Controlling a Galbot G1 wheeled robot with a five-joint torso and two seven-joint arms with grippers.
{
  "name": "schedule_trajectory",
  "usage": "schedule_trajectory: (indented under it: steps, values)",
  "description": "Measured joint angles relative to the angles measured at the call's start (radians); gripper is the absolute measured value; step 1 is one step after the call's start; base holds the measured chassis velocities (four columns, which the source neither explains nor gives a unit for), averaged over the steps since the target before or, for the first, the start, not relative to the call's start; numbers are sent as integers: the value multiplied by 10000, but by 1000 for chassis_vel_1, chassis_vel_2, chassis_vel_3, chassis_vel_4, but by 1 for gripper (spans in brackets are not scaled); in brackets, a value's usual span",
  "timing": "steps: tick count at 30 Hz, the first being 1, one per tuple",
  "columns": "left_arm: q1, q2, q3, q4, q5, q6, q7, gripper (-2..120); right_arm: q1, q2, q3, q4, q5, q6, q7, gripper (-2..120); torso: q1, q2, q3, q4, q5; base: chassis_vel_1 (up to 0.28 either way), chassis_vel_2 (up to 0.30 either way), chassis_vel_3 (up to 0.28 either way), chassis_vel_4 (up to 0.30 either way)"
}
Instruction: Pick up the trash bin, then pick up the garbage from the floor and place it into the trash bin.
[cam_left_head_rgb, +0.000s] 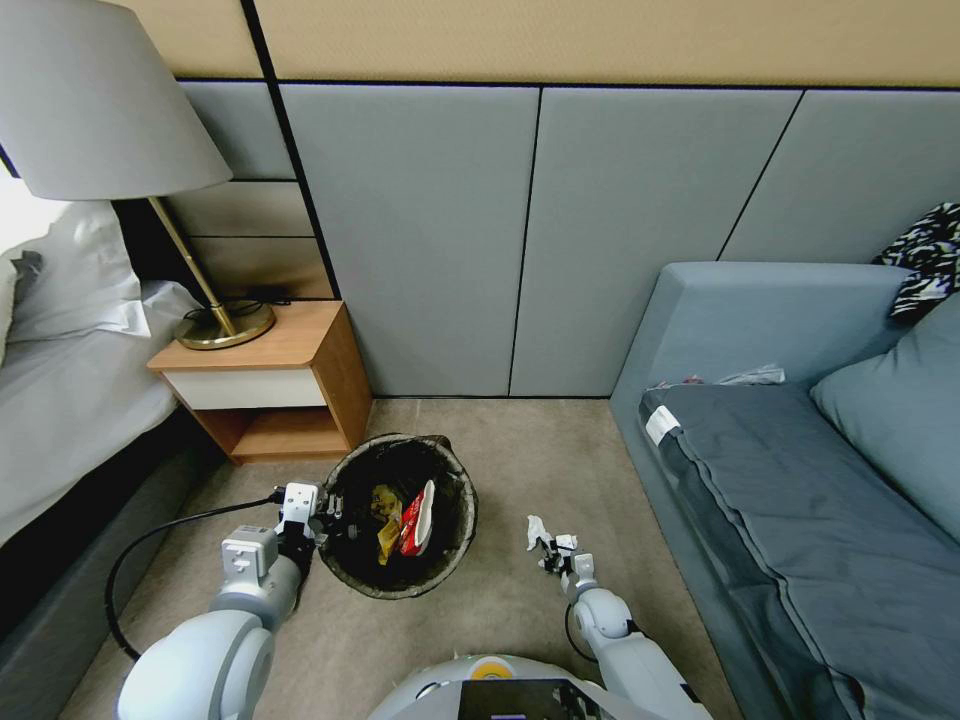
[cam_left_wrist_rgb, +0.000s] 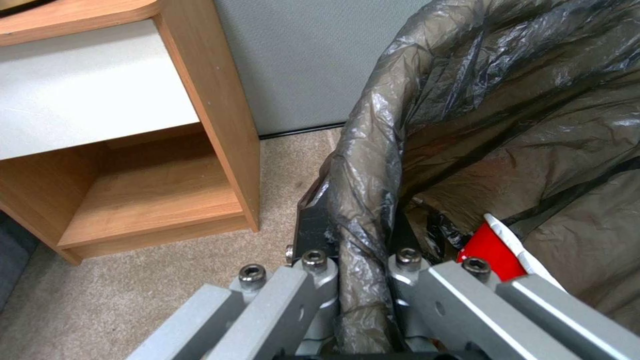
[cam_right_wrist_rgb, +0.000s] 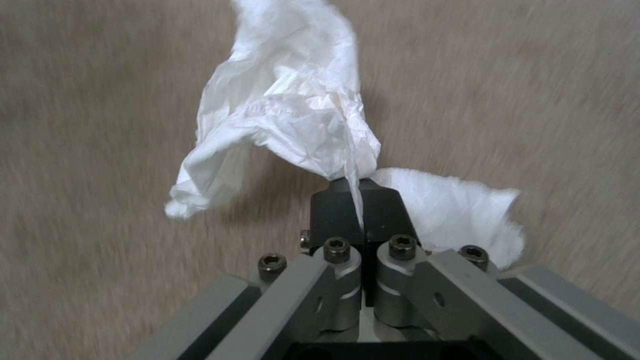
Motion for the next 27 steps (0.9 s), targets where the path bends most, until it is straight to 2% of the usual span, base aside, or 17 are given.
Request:
schedule_trajectory:
  steps: [5, 7, 8, 11, 15, 17, 18, 20, 22, 24, 25, 27]
  values:
    - [-17, -11, -40, 0, -50, -13, 12, 1, -90, -25, 247, 651, -157, 0, 44, 0, 0, 0, 0, 0, 1, 0, 0, 0, 0]
    - [-21, -22, -41, 0, -66, -17, 18, 1, -255, -30, 675, 1516, -306, -129, -54, 0, 0, 0, 0, -2, 0, 0, 0, 0, 0]
    - [-21, -22, -41, 0, -66, -17, 18, 1, -255, -30, 675, 1516, -306, -129, -54, 0, 0, 0, 0, -2, 0, 0, 0, 0, 0]
    - [-49, -20, -37, 0, -70, -27, 19, 1, -406, 46, 1425, 2985, -816, -232, -499, 0, 0, 0, 0, -2, -1, 0, 0, 0, 0]
    - [-51, -10, -36, 0, -74, -31, 20, 1, -414, -85, 1649, 3804, -1053, -167, -643, 0, 1, 0, 0, -3, -1, 0, 0, 0, 0]
    - [-46, 17, -41, 0, -84, -32, 21, 1, -424, -244, 1852, 4889, -1034, -316, -828, 0, 0, 0, 0, 0, -5, 0, 0, 0, 0]
    - [-46, 17, -41, 0, -84, -32, 21, 1, -424, -244, 1852, 4889, -1034, -316, -828, 0, 0, 0, 0, 0, -5, 0, 0, 0, 0]
    - [-49, 23, -40, 0, -88, -33, 23, 1, -457, -378, 1896, 5835, -852, -608, -980, 0, -1, 0, 0, 0, 1, 0, 0, 0, 0]
    - [-54, 23, -34, 0, -87, -33, 23, 1, -469, -416, 1895, 6143, -766, -721, -1040, 0, -1, 0, 0, -1, -1, 0, 0, 0, 0]
    - [-71, 12, 4, 0, -97, -33, 23, 1, -539, -527, 1805, 7174, -485, -1109, -1400, 0, -1, 0, 0, -1, 0, 0, 0, 0, 0]
    - [-71, 12, 4, 0, -97, -33, 23, 1, -539, -527, 1805, 7174, -485, -1109, -1400, 0, -1, 0, 0, -1, 0, 0, 0, 0, 0]
    - [-85, 10, 14, 0, -127, -33, 21, 1, -569, -590, 1572, 8005, -184, -1393, -1625, 0, -1, 0, 0, -2, -3, 0, 0, 0, 0]
